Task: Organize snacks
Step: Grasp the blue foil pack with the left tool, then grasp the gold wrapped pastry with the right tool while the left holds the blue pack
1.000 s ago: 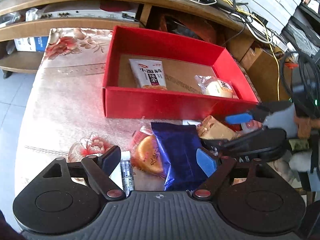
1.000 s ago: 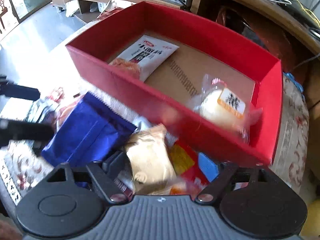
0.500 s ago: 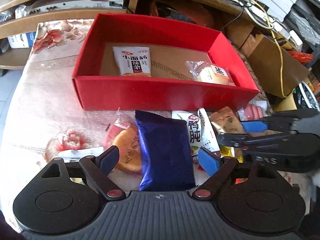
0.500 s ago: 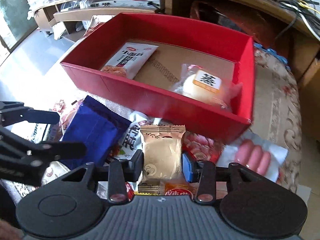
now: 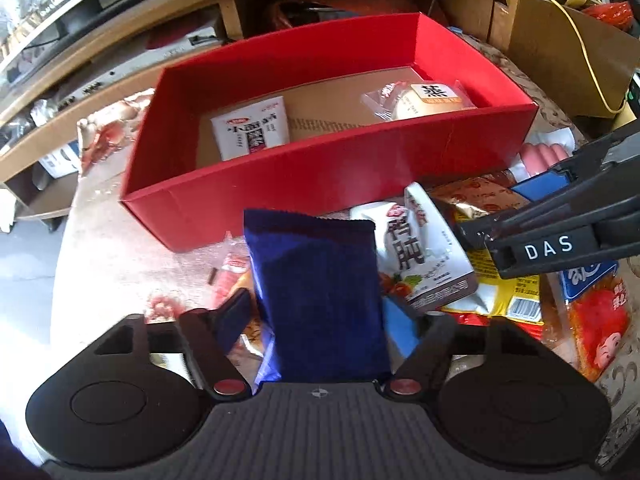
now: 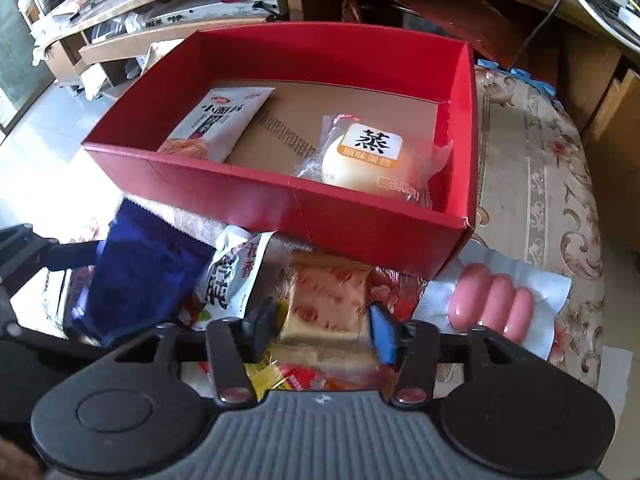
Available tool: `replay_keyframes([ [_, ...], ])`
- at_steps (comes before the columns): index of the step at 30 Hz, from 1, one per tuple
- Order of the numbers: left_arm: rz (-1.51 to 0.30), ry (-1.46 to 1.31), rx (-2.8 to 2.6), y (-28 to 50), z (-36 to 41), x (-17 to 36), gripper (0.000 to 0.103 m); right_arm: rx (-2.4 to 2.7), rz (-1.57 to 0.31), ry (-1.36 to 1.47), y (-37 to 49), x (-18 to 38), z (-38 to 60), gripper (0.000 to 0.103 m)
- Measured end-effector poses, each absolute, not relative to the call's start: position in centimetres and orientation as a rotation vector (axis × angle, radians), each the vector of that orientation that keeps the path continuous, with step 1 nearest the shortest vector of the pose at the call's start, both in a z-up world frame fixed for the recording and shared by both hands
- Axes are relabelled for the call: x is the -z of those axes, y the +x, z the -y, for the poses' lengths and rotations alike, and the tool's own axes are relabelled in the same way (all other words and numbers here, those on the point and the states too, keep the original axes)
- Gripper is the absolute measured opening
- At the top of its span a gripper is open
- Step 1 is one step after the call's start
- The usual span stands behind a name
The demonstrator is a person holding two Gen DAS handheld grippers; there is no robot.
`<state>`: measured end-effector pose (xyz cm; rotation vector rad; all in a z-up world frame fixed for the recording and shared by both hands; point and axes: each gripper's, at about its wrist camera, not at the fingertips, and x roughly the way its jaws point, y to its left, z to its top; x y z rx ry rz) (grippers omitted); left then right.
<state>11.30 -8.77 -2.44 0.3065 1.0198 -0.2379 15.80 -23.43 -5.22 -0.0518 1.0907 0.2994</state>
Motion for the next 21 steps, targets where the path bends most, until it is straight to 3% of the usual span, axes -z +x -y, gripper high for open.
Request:
replay_keyframes([
  [5,-1.027,0.289,0.239,11.4,8.6,2.1,0.061,-0.357,-1.126,-0.043,16.2,5.9,23.3,0.087],
  [11,-1.031,0.271,0.258,11.6,7.9,1.9,0.061,-0.404,-1.135,-0.028,16.6,6.5,23.5,0.103],
  [18,-1.024,0.303,0.280,11.5,8.2,2.2,0.068,-0.291,-1.090,-0.018,16.0,6.8,22.0,0.103],
  [21,-1.029,0.256,0.300,11.6,7.4,1.9,0.063,-0.294,-1.141,-0.056,16.6,6.6,21.6,0.102],
])
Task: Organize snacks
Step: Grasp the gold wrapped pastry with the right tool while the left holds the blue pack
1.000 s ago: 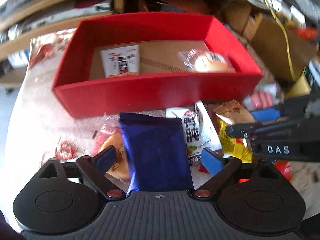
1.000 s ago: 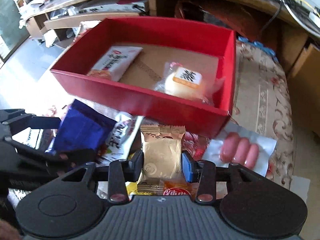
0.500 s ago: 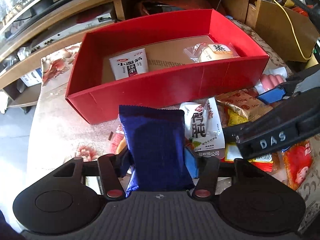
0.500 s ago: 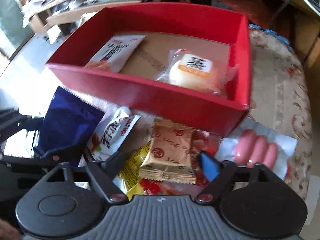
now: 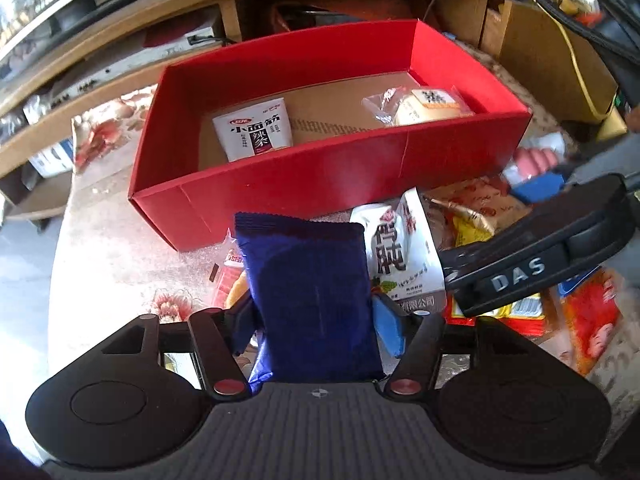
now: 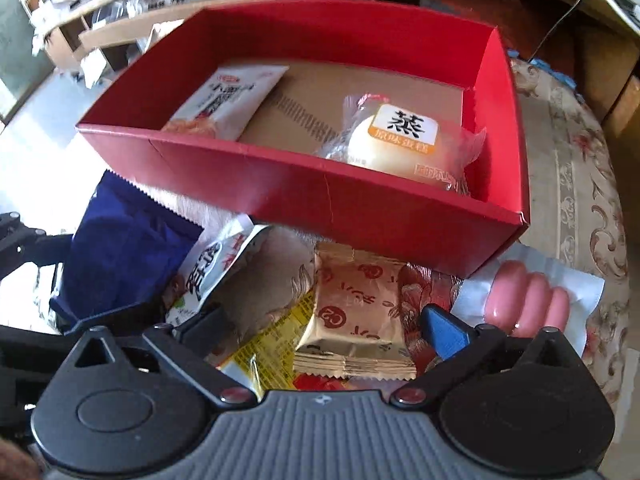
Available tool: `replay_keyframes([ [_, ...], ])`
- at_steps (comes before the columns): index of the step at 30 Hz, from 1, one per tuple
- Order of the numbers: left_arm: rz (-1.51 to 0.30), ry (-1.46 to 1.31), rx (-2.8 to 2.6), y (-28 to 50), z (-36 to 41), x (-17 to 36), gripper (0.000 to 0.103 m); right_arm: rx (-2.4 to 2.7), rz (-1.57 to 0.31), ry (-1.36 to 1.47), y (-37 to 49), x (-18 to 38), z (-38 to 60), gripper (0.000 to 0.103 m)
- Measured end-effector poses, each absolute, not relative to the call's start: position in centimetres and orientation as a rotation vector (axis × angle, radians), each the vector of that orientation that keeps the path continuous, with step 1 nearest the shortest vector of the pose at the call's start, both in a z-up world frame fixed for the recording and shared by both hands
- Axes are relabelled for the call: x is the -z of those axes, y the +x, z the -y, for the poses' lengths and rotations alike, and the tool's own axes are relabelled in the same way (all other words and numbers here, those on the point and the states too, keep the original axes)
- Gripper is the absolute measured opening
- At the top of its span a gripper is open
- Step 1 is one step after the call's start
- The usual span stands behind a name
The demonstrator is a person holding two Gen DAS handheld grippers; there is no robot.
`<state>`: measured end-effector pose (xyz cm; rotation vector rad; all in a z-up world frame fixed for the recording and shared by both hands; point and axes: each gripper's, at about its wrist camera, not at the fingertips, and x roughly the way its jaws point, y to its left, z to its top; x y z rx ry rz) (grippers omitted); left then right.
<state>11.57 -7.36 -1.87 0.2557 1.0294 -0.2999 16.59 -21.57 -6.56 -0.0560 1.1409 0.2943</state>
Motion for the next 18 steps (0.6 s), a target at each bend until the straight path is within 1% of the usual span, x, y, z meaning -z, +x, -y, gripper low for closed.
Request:
replay_keyframes([
  [1,-1.030,0.237,0.305,11.7,6.9,1.7,0.059,-0.278,-1.160,-0.041,16.6,6.4,21.9,0.099],
  [2,-1.032,0.218,0.310,11.8,6.6,1.6,0.055,-0.267,-1.171,-0.032,16.5,6.2,22.3,0.091],
  [3,-1.034,0.198,0.312,11.9,6.3,1.5,0.053,-0.260,-1.170,-0.012,16.3,5.8,22.8,0.086],
  [5,-1.033,0.179,0.316,12.0,6.1,1.4,0.046,-0.253,-1.157,0.061,16.0,5.1,24.1,0.052],
  [7,-1.035,0.170,0.329,12.0,6.2,1.3,0.045,-0.239,-1.155,0.122,15.9,4.7,25.2,0.051],
  [13,-1.036,0.163,0.331,11.8,6.0,1.2,0.045,-0.205,-1.138,0.088,15.6,4.4,25.0,0.051],
  [14,-1.041,0.160,0.331,11.8,6.0,1.3,0.049,-0.205,-1.137,0.085,15.6,4.3,25.0,0.051],
  [15,-1.042,0.149,0.323,11.9,5.9,1.3,0.051,-0.206,-1.135,0.082,15.6,4.3,25.0,0.051],
  [17,-1.043,0.137,0.312,12.1,6.0,1.4,0.063,-0.205,-1.133,0.083,15.7,4.2,25.2,0.051],
  [18,-1.041,0.148,0.304,12.2,6.2,1.5,0.064,-0.201,-1.142,0.077,15.9,4.4,25.2,0.051],
])
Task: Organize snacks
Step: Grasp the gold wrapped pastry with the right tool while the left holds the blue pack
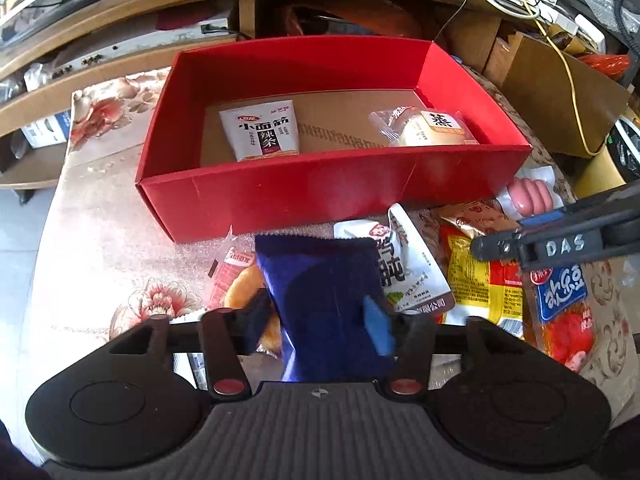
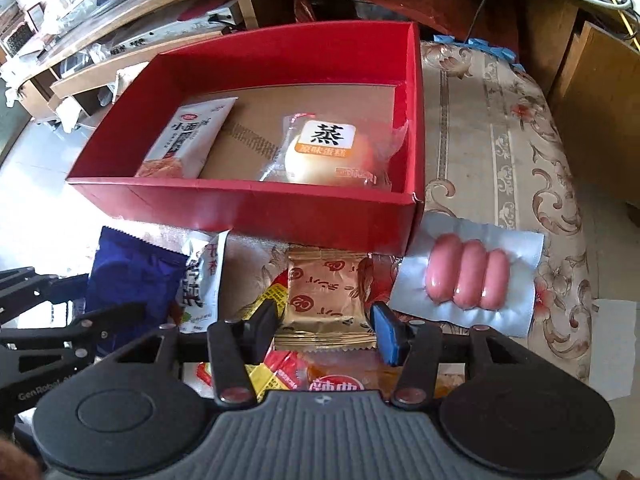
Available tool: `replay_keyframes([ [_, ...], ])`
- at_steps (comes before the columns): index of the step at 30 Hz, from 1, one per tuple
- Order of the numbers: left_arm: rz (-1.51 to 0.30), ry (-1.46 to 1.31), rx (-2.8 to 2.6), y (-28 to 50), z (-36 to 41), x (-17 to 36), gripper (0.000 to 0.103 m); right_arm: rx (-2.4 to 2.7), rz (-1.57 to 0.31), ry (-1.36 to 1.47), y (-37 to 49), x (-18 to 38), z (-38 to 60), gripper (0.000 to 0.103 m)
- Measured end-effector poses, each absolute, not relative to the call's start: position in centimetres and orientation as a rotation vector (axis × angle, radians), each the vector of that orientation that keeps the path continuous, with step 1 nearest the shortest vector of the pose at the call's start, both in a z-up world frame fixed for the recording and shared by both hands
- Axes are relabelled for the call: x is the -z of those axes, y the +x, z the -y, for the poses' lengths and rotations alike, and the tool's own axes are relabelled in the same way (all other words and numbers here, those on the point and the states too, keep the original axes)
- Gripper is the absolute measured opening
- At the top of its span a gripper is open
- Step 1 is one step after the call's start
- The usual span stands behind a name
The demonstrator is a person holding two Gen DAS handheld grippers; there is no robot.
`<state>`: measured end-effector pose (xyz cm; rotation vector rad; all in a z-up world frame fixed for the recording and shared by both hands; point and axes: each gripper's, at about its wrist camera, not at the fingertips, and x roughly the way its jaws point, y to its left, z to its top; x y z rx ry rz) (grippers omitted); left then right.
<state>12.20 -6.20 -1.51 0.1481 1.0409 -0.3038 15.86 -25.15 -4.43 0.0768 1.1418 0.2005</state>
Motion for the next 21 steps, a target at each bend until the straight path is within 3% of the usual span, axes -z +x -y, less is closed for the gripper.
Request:
replay_keyframes([
  [4,-1.028,0.207,0.277,12.1,7.3,2.0,0.070,-0.202,-1.153,0.056,16.5,5.0,24.7,0.055],
  [5,-1.023,0.226,0.268,12.0,7.5,2.0,0.065,-0.191,-1.145,0.048,16.8,5.1,24.6,0.060],
  [8,-1.004,0.267,0.249,11.3,7.8,1.8,0.050,-0.180,-1.125,0.018,17.2,5.3,24.1,0.062],
  [10,-0.997,0.257,0.241,11.2,7.5,1.5,0.045,-0.185,-1.110,-0.014,17.0,5.4,23.7,0.056],
  [11,-0.994,0.248,0.239,11.0,7.4,1.3,0.041,-0.194,-1.113,-0.012,16.8,5.3,23.7,0.045],
  [12,-0.993,0.238,0.237,10.9,7.2,1.1,0.040,-0.201,-1.117,0.000,16.7,5.1,23.9,0.042],
  [17,-0.996,0.206,0.234,9.7,6.7,0.2,0.030,-0.208,-1.114,-0.001,15.5,4.5,24.8,0.039],
  [21,-1.020,0.178,0.229,8.9,6.3,0.3,0.029,-0.227,-1.095,0.001,14.4,3.7,24.8,0.039],
])
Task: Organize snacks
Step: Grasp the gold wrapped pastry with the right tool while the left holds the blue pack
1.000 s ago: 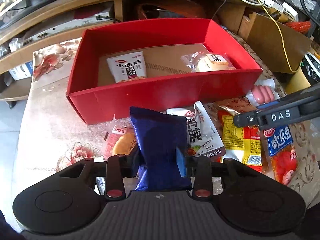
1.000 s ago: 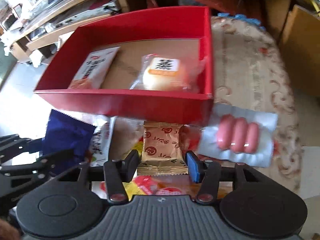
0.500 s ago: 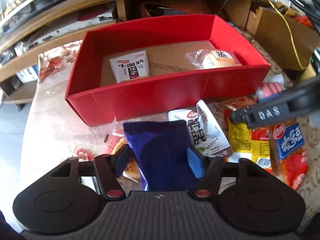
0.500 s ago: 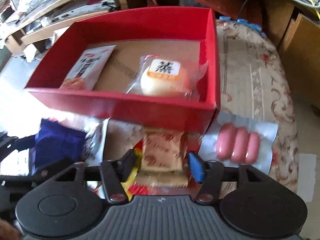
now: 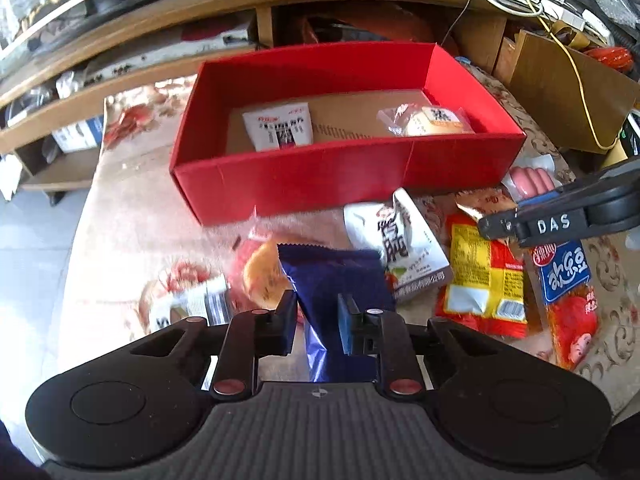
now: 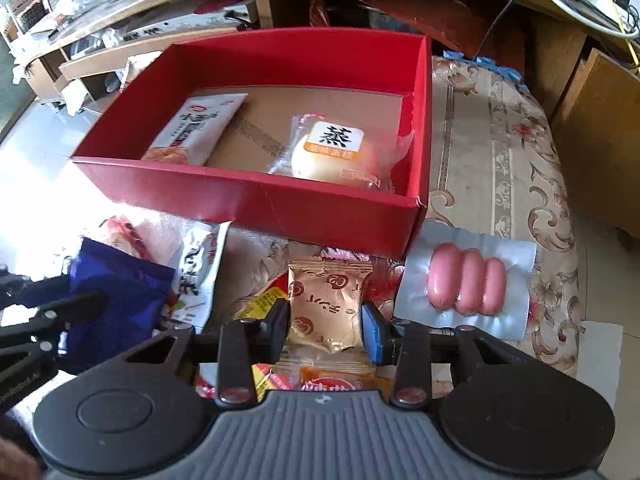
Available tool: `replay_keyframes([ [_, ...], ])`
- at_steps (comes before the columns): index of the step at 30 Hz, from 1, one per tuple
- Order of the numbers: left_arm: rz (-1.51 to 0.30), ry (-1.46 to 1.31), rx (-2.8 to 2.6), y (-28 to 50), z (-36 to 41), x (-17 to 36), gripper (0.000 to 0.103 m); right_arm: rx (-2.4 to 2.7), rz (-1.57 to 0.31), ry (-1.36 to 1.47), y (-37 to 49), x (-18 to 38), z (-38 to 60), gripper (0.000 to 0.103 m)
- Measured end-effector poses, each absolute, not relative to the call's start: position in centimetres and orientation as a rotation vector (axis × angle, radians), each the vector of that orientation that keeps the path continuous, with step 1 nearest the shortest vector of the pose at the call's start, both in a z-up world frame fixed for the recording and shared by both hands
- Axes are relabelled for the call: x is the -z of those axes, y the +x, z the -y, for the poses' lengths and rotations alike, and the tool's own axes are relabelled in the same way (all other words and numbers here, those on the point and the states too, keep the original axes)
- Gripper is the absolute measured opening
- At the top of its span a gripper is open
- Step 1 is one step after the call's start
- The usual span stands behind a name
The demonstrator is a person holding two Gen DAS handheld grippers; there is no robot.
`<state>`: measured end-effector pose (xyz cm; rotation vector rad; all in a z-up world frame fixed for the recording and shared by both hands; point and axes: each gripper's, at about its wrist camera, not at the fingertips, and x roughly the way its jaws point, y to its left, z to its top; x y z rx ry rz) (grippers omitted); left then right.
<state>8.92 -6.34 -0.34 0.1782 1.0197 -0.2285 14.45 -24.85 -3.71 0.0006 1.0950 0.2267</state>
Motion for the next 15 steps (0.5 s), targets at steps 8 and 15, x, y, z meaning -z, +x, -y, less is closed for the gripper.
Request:
replay_keyframes([
  [8,-1.057,0.180,0.144,7.8,8.1,1.1,0.093,-0.266,-1.087,-0.006,14.0,3.2,24.5,0.039],
  [15,-1.122,0.153,0.137,7.1,9.7,4.1,0.074,-0.309,-1.055,0.009,13.3,2.2,24.8,0.039],
])
